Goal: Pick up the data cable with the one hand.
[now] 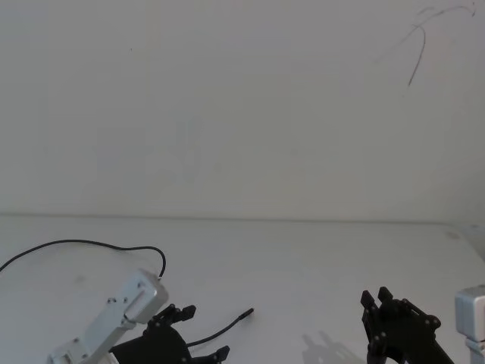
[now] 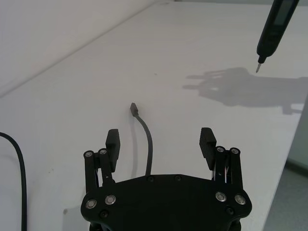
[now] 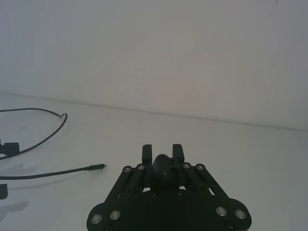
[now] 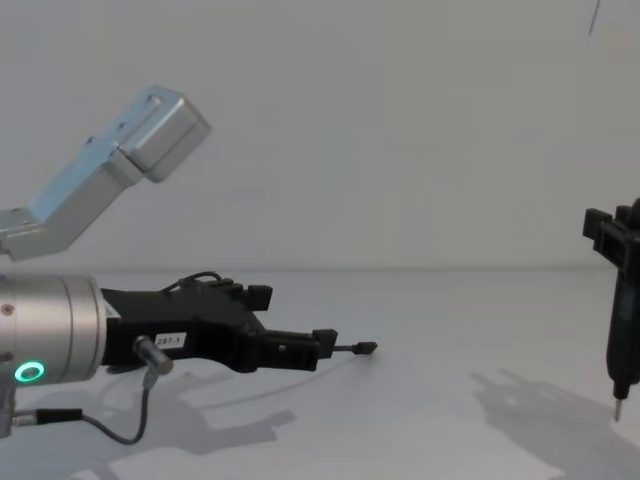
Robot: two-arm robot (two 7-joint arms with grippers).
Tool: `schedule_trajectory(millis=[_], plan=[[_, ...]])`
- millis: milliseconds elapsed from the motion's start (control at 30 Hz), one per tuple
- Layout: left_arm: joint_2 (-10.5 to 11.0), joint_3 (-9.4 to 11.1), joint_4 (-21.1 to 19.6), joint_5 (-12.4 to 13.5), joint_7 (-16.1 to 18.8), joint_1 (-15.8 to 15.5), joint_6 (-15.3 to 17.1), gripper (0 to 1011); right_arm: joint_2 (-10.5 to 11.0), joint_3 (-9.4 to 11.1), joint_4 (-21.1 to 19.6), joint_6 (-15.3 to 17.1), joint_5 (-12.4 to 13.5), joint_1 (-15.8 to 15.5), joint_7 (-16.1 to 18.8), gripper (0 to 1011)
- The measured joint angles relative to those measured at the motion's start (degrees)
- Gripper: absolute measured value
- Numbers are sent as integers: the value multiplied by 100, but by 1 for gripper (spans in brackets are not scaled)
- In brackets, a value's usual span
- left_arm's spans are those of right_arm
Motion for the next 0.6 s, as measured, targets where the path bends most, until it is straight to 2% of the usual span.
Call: schedule_trajectory(millis=[600], plan=[[-143, 122, 184, 315, 66, -245, 321, 1001, 0, 0, 0, 0, 0, 0, 0, 250]])
